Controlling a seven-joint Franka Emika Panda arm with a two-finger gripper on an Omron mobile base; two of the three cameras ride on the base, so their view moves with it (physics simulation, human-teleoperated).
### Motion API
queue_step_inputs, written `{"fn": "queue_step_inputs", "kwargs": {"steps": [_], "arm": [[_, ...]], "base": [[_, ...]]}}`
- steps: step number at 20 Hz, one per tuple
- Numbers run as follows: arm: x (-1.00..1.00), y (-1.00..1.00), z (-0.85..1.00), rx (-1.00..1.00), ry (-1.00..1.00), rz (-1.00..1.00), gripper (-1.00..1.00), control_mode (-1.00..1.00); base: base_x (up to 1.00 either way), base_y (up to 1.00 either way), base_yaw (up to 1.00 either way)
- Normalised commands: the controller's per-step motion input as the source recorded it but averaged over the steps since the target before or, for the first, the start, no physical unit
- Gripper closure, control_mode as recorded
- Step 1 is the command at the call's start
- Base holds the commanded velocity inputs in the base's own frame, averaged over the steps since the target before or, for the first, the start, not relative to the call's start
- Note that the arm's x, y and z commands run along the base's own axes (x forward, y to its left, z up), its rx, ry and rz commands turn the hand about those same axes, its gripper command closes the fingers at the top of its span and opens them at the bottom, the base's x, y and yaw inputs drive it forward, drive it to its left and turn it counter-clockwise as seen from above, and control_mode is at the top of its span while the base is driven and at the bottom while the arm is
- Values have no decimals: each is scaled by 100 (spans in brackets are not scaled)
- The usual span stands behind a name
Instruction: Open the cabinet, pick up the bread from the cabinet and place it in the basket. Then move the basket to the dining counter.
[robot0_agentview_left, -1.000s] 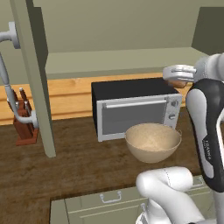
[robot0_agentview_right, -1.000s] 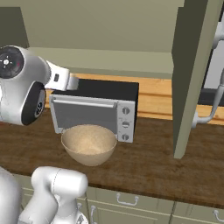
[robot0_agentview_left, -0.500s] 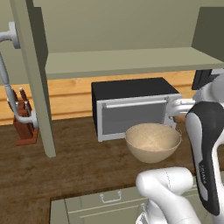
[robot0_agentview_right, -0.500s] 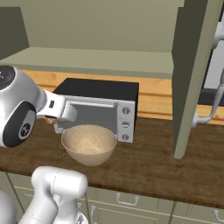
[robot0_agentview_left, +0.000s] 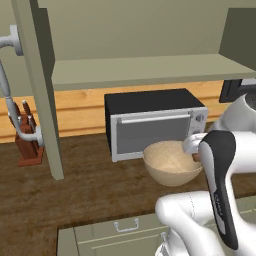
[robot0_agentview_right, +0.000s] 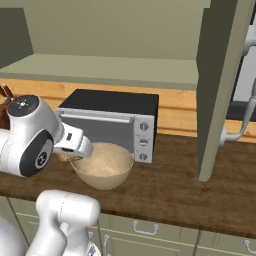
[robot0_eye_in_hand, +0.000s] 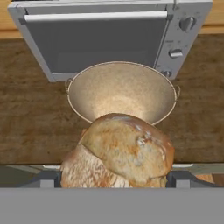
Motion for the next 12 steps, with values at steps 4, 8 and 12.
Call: {"fn": "queue_step_inputs", "kwargs": {"steps": [4, 8, 12], "arm": [[44, 0, -28, 0, 2, 0, 100, -100], [49, 0, -34, 0, 5, 0, 100, -100], [35, -4, -44, 0, 9, 0, 100, -100]], "base": [[0, 0, 0], [0, 0, 0], [0, 0, 0]]}}
